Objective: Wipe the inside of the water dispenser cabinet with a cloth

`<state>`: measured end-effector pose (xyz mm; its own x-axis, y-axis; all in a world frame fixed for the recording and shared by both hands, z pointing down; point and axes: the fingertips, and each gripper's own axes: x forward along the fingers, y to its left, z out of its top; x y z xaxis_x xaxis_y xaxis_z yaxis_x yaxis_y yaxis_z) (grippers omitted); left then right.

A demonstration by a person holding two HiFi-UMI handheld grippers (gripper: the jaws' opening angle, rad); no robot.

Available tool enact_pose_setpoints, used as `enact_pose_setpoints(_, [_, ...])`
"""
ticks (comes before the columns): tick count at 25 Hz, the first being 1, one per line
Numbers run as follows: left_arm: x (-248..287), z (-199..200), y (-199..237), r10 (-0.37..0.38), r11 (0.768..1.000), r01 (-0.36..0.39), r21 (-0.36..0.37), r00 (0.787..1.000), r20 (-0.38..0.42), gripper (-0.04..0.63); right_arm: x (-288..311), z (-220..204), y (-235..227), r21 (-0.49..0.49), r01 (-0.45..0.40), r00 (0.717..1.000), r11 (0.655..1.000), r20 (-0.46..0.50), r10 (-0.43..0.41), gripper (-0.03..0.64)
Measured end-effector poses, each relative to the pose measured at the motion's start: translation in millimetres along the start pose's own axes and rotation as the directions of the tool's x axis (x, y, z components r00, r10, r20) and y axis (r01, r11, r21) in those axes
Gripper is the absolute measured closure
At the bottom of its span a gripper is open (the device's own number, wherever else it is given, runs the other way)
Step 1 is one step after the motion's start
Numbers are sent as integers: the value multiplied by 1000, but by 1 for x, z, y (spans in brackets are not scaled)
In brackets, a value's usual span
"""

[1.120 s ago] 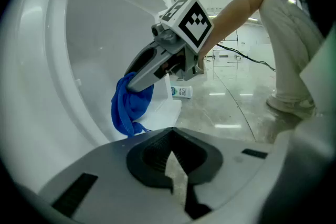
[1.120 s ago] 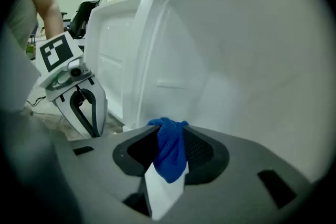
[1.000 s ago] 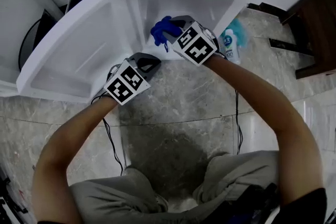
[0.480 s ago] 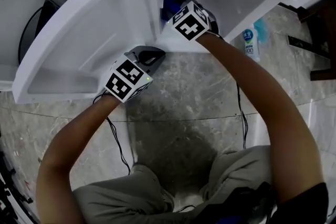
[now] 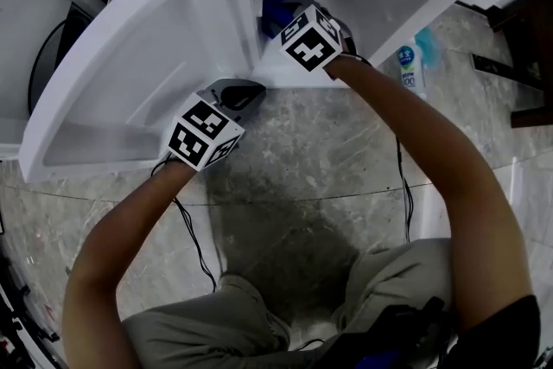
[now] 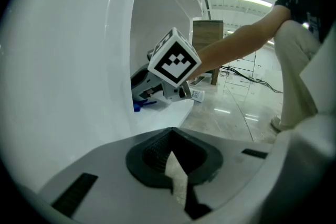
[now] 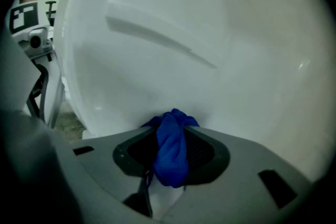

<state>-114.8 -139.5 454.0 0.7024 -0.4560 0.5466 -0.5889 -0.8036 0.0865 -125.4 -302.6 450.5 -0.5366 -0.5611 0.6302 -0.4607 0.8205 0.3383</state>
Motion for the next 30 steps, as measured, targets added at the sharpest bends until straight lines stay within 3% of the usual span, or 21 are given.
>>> enact_pose_setpoints(5, [6,13,-3,-12,1000,13,-9,999,31,588,-3,-1,10,-79,-24,999,997,-29,22,505])
enact_pose_setpoints(9, [6,15,-4,-16,1000,16,-7,999,35,589,13,2,-5,-167,73,996,983,-42,-81,505])
enact_pose_setpoints(11, [4,12,-5,-17,1000,17,-10,999,28,588,21,3,-14,-167,110,991,980,-58,-121,505])
enact_pose_setpoints(15, [0,8,-4,-23,1000,23,6,1000,13,589,27,4,-21,-147,90,990,985,-93,-104,503])
enact_pose_setpoints(18, [-5,11,-4,-12,1000,12,1,1000,18,589,20,8,-20,-121,77,994,990,-64,-86,503])
enact_pose_setpoints(21, [-5,17,-5,-12,1000,12,13,1000,21,589,0,28,-28,-94,117,992,989,47,-113,503])
enact_pose_setpoints(26, [4,25,-15,-39,999,38,27,999,18,589,-40,67,-54,69,207,944,976,246,-218,503])
enact_pose_setpoints(30, [6,31,-26,-59,997,59,49,998,15,589,-76,98,-77,162,258,854,952,422,-303,503])
